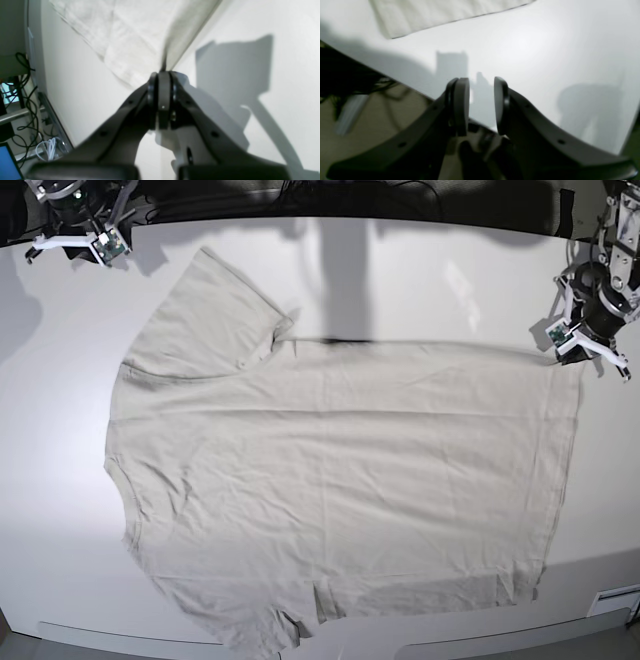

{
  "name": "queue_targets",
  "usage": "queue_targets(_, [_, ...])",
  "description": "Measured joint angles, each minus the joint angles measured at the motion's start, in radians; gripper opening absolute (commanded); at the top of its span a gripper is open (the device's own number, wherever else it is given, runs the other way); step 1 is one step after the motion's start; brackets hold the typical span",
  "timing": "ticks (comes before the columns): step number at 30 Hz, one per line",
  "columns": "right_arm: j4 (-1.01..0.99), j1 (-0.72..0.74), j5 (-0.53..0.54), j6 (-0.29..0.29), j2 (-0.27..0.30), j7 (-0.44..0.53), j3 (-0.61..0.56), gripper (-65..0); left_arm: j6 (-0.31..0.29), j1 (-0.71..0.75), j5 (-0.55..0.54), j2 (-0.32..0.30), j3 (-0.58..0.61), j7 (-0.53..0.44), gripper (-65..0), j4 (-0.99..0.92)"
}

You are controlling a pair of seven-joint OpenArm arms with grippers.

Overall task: Fold the T-shirt properly
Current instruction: 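Move both grippers down toward the shoulder corners of the grey T-shirt, then grasp the shirt's shoulder edges with the right and left grippers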

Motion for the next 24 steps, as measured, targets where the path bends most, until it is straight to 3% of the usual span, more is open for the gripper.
queue_targets(6, [0.001,0.002,-0.194,0.013,0.004,0.03,0.0,-45.5,0.0,0.001,-0.045,0.004,0.0,0.034,-65.0,0.003])
queue_targets(10, [0.001,0.017,-0.283,0.069,0.072,0.037,-0.01,-35.0,-0.001,0.003,-0.085,0.004,-0.002,0.039,-65.0,0.002])
queue_targets(15, [-0.003,0.075,-0.344,0.104,0.122,0.104,-0.054,-34.9,-0.001,0.003,-0.109,0.006,-0.004,0.053,-65.0,0.002])
queue_targets(19, [-0.098,0.187,-0.407,0.117,0.122,0.18,-0.166,-34.9,-0.001,0.003,-0.113,0.007,-0.004,0.054,-65.0,0.002])
queue_targets(24, [-0.287,0.364,-0.557,0.11,0.106,0.16,-0.372,-34.9,-0.001,0.003,-0.115,0.009,-0.004,0.069,-65.0,0.003])
